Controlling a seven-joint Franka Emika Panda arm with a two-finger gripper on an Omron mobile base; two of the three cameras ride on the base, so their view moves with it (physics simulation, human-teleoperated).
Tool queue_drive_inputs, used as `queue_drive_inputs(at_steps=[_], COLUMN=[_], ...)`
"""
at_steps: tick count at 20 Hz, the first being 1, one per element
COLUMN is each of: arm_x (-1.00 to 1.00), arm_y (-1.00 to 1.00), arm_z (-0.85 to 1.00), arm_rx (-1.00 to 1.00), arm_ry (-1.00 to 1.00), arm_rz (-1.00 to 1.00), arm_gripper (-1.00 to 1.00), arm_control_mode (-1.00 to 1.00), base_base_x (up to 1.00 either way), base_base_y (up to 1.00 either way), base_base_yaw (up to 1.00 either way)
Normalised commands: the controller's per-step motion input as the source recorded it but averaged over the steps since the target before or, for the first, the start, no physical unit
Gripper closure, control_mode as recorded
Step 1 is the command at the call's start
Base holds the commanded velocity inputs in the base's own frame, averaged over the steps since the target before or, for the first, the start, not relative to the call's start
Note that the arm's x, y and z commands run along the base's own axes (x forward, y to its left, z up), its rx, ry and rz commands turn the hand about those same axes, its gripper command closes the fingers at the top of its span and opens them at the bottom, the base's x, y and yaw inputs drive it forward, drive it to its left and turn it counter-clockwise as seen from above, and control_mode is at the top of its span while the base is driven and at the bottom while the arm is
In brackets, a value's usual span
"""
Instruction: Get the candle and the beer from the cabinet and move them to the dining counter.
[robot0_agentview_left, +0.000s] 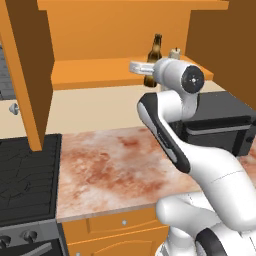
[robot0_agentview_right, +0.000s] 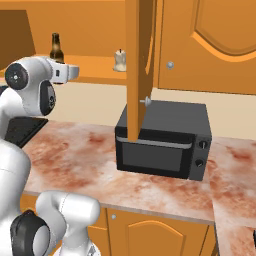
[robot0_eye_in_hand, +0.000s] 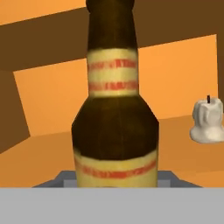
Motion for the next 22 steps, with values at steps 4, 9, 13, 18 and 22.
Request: queue_drive_inputs(at_steps=[4,9,13,18,22], arm_x=[-0.63,-0.59,-0.57,-0.12,0.00], arm_y=[0.07,0.02,0.02,-0.01,0.00], arm_z=[0.00,0.00,0.00,0.00,0.00], arm_rx=[-0.02,-0.02,0.00,0.00,0.00], arm_ry=[0.00,0.06,0.02,0.02,0.00], arm_rz=[0.00,0.00,0.00,-0.02,0.00], arm_gripper=[1.00,1.00,1.00,1.00,1.00], arm_control_mode=[-1.00,-1.00,-1.00,-1.00,-1.00], base_base_x=[0.00,0.00,0.00,0.00,0.00], base_base_y=[0.00,0.00,0.00,0.00,0.00], base_base_yaw=[0.00,0.00,0.00,0.00,0.00])
